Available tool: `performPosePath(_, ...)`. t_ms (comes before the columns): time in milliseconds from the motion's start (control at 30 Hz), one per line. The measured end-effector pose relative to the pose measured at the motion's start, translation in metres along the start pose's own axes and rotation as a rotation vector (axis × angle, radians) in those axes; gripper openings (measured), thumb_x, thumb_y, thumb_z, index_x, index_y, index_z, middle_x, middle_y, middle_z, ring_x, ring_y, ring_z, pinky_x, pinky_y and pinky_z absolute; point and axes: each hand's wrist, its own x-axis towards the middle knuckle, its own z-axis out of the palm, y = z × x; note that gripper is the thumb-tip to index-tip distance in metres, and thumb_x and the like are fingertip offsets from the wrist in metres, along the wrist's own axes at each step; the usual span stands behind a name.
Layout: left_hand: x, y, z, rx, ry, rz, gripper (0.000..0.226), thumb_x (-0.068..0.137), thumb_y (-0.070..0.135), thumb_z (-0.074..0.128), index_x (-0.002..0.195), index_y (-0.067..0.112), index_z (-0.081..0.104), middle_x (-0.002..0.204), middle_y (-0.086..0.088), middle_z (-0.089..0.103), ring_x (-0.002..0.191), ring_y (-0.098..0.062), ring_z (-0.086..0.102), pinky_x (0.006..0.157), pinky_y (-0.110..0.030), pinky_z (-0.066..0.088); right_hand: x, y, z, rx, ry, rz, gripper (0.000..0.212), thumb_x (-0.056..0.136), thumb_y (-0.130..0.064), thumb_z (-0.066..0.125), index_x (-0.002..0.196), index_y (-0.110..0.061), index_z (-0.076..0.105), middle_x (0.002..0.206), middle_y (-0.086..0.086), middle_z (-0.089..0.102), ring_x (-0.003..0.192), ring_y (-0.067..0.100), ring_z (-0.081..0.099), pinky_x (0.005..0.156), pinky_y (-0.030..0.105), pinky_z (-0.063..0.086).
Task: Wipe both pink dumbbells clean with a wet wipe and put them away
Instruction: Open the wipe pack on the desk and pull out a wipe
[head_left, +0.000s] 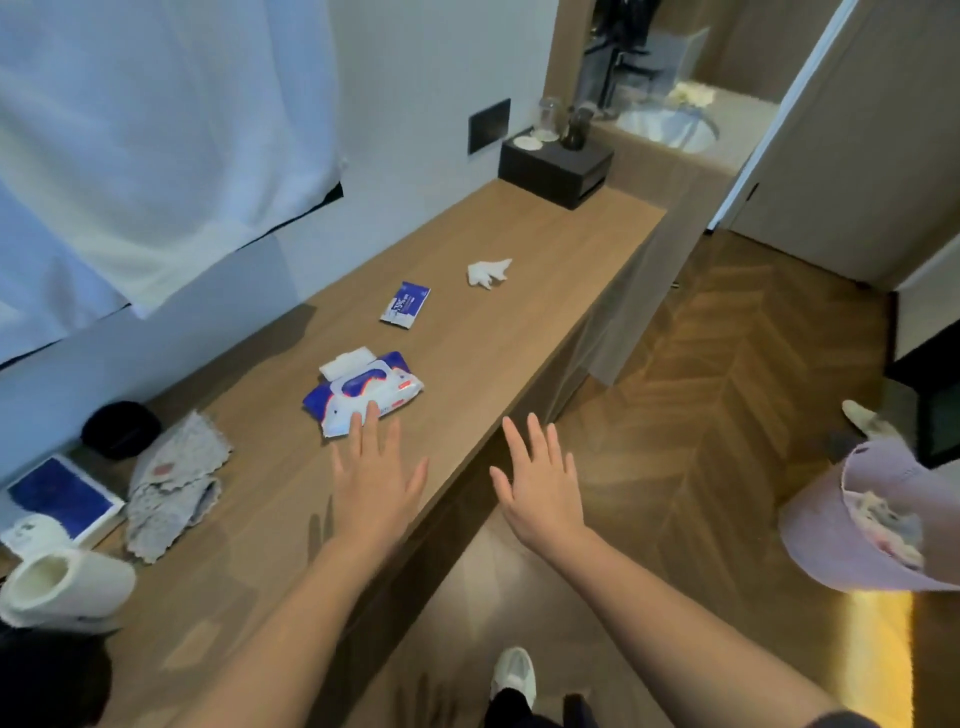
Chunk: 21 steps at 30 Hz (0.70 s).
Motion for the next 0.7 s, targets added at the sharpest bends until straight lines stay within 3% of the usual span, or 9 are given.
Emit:
performPosePath(133, 0.034, 0.015, 0.004, -0.022, 0.024, -0.108, 0.066, 0.098, 0.054, 0.043, 0.153, 0.019, 0.032, 0.165, -0.007, 0.015, 0.152, -0.027, 0.011, 0.119, -0.052, 0.022, 0.057, 0.009, -0.01, -0.051, -0.079, -0.101, 0.063, 0.102, -0.048, 0.032, 0.156, -0.033, 0.004, 0.166, 0.004, 0.002, 0.153, 0.029, -0.002, 0.122, 0.052, 0.012)
performPosePath(400, 0.085, -0.004, 0.014, 0.005, -0.029, -0.267, 0.068, 0.098, 0.055, 0.04, 0.156, 0.025, 0.019, 0.166, -0.004, 0.009, 0.152, -0.023, 0.009, 0.121, -0.046, 0.012, 0.139, -0.025, 0.004, -0.08, -0.196, -0.249, 0.063, 0.102, -0.047, 0.032, 0.156, -0.034, 0.002, 0.166, 0.004, -0.001, 0.153, 0.029, -0.001, 0.122, 0.051, 0.011)
performPosePath(700, 0.129, -0.044, 0.024, 0.036, -0.11, -0.307, 0.06, 0.099, 0.053, 0.04, 0.148, 0.019, 0.036, 0.161, -0.007, 0.025, 0.15, -0.025, 0.019, 0.119, -0.047, 0.014, 0.196, -0.064, 0.031, -0.116, -0.31, -0.353, 0.061, 0.103, -0.044, 0.032, 0.157, -0.03, 0.006, 0.166, 0.005, 0.005, 0.152, 0.03, 0.001, 0.121, 0.05, 0.012)
